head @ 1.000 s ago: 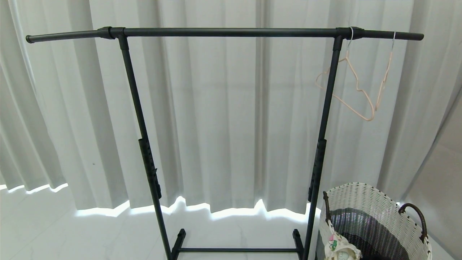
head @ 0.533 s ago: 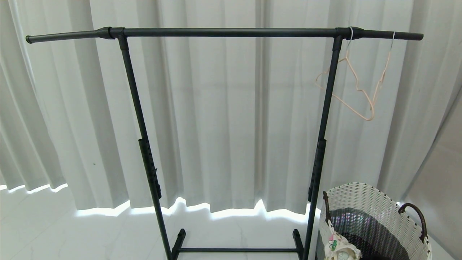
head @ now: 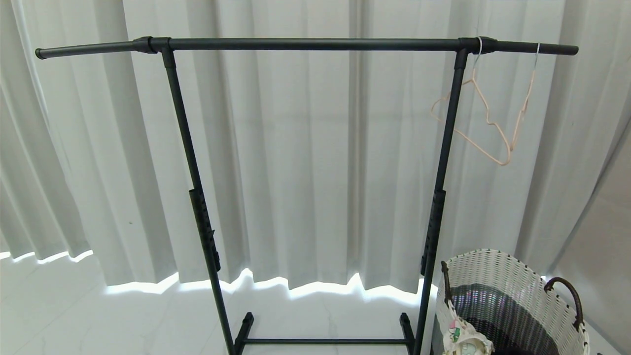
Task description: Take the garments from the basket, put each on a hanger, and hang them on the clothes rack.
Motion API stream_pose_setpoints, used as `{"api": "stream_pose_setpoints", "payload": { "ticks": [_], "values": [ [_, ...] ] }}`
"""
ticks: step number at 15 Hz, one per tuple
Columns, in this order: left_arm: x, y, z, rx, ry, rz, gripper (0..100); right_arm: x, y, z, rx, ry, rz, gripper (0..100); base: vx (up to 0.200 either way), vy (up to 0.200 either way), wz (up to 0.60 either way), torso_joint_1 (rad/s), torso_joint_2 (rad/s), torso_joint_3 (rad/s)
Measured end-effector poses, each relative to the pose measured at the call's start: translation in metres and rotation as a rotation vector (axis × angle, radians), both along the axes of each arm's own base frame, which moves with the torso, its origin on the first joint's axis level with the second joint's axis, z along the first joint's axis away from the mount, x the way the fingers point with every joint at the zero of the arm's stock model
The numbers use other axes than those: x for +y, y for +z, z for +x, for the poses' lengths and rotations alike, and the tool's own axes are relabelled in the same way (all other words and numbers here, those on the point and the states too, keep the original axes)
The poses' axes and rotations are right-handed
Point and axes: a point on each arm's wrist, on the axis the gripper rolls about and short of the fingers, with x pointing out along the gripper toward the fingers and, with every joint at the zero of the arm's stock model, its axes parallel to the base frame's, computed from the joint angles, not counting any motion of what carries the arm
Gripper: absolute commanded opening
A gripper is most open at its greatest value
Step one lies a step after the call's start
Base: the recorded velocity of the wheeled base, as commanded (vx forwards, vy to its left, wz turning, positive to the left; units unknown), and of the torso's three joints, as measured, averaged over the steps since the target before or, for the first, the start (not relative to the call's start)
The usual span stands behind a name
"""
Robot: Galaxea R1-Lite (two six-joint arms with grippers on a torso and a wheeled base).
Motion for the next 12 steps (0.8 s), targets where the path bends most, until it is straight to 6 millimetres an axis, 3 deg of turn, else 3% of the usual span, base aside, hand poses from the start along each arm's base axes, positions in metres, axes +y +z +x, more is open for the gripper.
{"api": "stream_pose_setpoints", "payload": {
  "ticks": [3,6,12],
  "values": [
    [0.000,0.000,0.000,0.000,0.000,0.000,100,-0.001,-0.009,0.047,0.248,0.012,-0.192,100,0.000,0.000,0.00,0.000,0.00,0.000],
    [0.000,0.000,0.000,0.000,-0.001,0.000,100,-0.003,-0.034,0.084,0.424,0.004,-0.347,100,0.000,0.000,0.00,0.000,0.00,0.000],
    [0.000,0.000,0.000,0.000,0.000,-0.001,100,0.003,-0.084,0.136,0.443,0.070,-0.395,100,0.000,0.000,0.00,0.000,0.00,0.000]
  ]
}}
